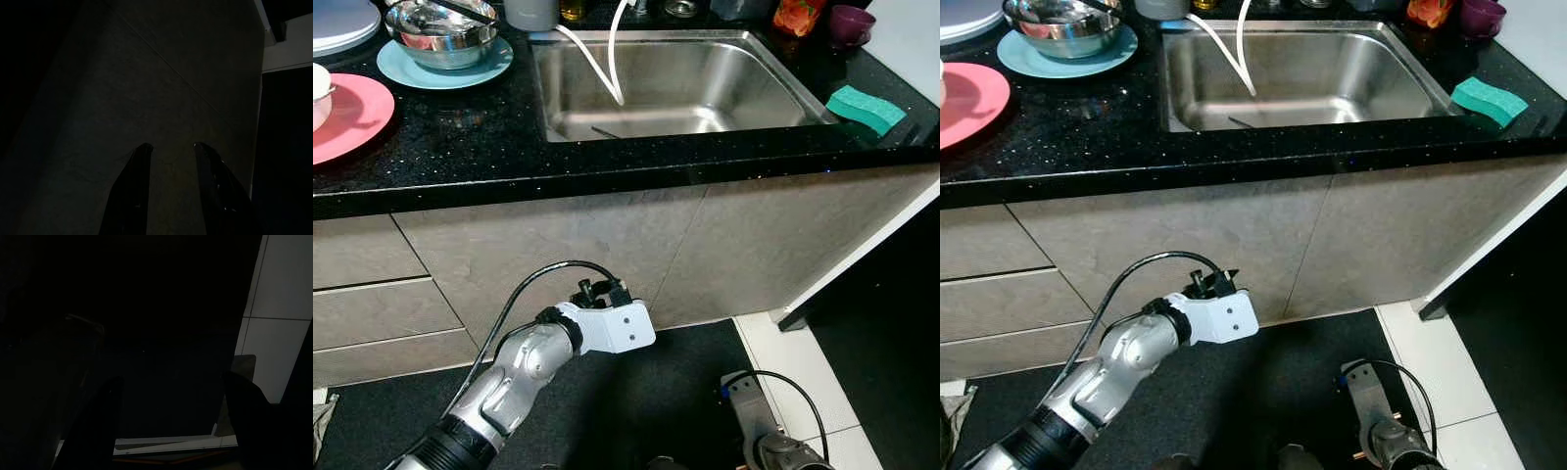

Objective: Kitchen organization

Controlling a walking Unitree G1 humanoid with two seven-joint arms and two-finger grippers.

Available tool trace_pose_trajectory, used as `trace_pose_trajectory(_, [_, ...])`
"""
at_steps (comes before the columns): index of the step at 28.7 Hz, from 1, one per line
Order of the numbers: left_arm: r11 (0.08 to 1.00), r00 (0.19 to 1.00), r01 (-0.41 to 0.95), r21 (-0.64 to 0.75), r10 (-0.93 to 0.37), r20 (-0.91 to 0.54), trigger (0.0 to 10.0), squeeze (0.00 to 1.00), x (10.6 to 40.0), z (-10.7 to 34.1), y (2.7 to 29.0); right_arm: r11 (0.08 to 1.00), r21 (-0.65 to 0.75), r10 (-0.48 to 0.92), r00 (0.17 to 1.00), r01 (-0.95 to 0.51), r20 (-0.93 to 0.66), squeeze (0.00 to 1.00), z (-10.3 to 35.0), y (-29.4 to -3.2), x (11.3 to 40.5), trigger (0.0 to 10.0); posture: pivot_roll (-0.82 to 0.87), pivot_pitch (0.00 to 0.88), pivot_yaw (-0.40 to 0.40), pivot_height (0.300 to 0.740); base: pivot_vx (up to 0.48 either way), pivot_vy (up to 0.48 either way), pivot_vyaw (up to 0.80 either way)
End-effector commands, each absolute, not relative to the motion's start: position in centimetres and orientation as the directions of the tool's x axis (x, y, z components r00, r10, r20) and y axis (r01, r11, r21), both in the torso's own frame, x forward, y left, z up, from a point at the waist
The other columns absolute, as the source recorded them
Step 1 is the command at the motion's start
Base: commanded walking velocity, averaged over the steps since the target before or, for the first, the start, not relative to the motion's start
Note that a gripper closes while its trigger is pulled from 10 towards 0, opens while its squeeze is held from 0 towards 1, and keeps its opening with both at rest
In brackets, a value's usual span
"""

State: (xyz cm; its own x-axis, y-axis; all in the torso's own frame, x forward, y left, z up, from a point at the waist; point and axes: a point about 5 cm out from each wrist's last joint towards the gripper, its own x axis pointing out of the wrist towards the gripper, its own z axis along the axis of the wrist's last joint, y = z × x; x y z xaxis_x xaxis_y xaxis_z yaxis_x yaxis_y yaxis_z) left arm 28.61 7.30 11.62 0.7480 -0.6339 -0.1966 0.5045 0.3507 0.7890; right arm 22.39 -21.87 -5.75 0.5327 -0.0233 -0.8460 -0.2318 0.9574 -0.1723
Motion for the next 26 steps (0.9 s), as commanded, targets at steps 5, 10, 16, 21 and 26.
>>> trace_pose_trajectory(5, [0.346,0.739,0.523,0.779,-0.640,-0.212,10.0,0.00,28.2,11.3,7.6,0.963,-0.161,-0.029,0.509,-0.217,-0.860,0.00,-6.3,-21.9,21.5,10.0,0.12,0.172,-0.066,0.740,0.000,0.000,0.00])
trace_pose_trajectory(10, [0.325,0.739,0.513,0.795,-0.639,-0.215,10.0,0.00,28.2,11.2,7.5,0.964,-0.161,-0.031,0.510,-0.212,-0.860,0.00,-6.3,-21.8,21.5,10.0,0.13,0.160,-0.060,0.740,0.000,0.000,0.00])
trace_pose_trajectory(16, [0.351,0.748,0.488,0.799,-0.641,-0.175,10.0,0.00,28.2,11.5,7.5,0.965,-0.160,-0.031,0.514,-0.209,-0.857,0.00,-6.3,-21.7,21.6,10.0,0.12,0.149,-0.056,0.740,0.000,0.000,0.00])
trace_pose_trajectory(21, [0.351,0.747,0.485,0.801,-0.642,-0.172,10.0,0.00,28.2,11.5,7.4,0.965,-0.161,-0.032,0.514,-0.208,-0.857,0.00,-6.3,-21.8,21.6,10.0,0.12,0.143,-0.061,0.740,0.000,0.000,0.00])
trace_pose_trajectory(26, [0.492,0.784,0.480,0.726,-0.613,-0.103,10.0,0.00,28.5,12.4,7.9,0.963,-0.165,-0.034,0.512,-0.212,-0.858,0.00,-6.3,-21.9,21.5,10.0,0.12,0.131,-0.066,0.740,0.000,0.000,0.00])
